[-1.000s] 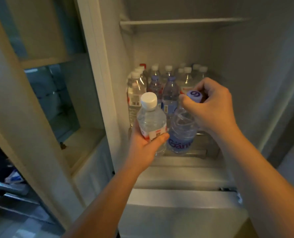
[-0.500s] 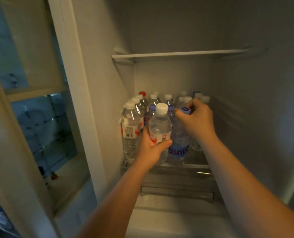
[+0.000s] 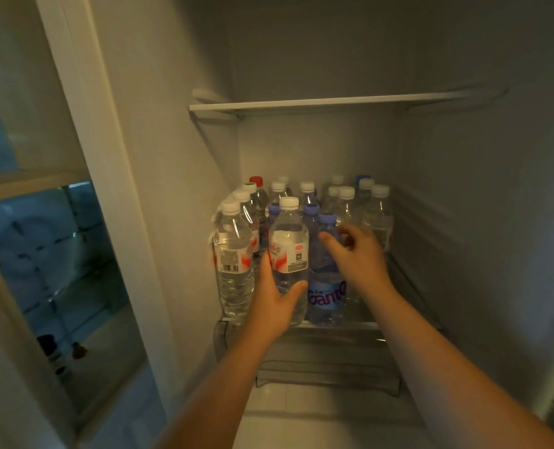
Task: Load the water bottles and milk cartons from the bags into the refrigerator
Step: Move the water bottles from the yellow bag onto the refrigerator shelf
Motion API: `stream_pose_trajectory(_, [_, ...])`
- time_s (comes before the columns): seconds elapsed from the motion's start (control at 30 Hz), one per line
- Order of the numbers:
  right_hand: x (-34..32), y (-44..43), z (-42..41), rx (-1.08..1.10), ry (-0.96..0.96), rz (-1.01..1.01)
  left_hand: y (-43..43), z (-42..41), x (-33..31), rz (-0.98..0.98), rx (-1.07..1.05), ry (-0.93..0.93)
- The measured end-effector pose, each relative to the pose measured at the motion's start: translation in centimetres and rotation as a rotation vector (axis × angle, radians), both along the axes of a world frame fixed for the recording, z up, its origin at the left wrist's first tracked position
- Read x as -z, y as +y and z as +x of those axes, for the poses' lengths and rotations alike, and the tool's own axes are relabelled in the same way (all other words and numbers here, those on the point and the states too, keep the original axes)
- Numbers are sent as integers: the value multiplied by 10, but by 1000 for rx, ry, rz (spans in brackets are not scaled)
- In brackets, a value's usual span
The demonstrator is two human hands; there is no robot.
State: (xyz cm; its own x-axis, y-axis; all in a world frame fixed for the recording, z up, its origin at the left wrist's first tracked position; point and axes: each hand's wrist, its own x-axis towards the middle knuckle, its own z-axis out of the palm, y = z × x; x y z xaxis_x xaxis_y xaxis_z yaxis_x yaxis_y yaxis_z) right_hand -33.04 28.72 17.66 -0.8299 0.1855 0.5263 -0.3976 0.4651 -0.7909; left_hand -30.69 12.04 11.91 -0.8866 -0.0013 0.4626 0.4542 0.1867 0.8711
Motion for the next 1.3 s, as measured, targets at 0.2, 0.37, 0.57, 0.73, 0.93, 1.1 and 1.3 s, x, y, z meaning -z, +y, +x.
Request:
stream_pose_trajectory(0.2, [28,0,14,-160,-46,-115,1,8,44,-107,-160,28])
stream_pose_trajectory(0.37, [56,4,22,-145,-104,-96,3,22,59,-174,-361,71])
stream_pose_trajectory(0.57, [85,-1,32,-150,-168,42,-6,26,62,-144,-410,95])
stream_pose_trajectory(0.73, [82,-14,26,-190,-184,117,-17,28,54,-146,-487,103])
stream_pose_trajectory(0.93, [79,-19,26,-157,-233,130,-24,22,51,-230,-516,89])
stream_pose_trajectory(1.1, [81,-26,26,-107,-212,135,-26,18,56,-266,-530,82])
stream_pose_trajectory(1.3, [89,-29,34,-63,-182,209,-23,21,59,-327,-553,94])
